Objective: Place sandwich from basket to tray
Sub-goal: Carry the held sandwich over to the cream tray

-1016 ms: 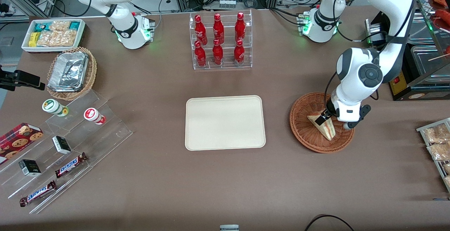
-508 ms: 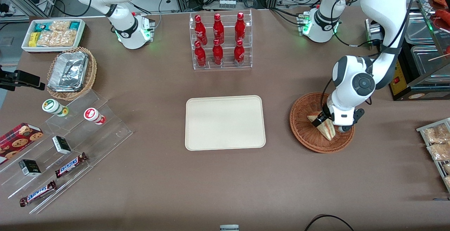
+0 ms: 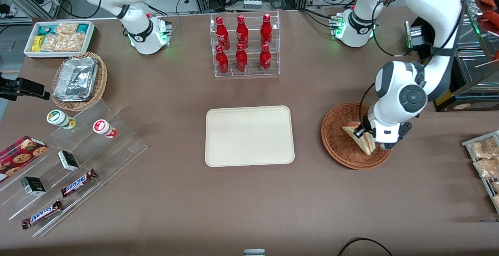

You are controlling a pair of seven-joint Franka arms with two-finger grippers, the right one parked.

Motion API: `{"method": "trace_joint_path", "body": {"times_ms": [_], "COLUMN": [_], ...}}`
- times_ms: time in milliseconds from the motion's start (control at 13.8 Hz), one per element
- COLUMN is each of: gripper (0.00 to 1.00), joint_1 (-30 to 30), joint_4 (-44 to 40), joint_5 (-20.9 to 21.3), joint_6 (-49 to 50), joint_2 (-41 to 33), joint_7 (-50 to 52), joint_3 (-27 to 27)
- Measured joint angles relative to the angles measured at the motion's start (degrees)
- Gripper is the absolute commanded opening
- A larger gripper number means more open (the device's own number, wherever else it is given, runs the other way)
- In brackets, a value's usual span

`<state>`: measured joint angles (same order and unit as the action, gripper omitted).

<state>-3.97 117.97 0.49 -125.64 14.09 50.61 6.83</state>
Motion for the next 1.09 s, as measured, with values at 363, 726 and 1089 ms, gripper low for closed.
{"method": "trace_joint_path", "body": {"times_ms": [363,726,1089], "gripper": [0.0,0.0,0.0], "joint_1": [-3.81,-13.18,-21.64], "joint_4": [-9.77,-15.4,-26.05], "joint_5": [-0.15,-0.25,-0.3], "joint_6": [8.29,8.29,8.15], "joint_2": [0.19,5.98,15.19], "joint_7": [-7.38,-9.77,-7.92], "joint_3": [1.09,1.89,2.01]}}
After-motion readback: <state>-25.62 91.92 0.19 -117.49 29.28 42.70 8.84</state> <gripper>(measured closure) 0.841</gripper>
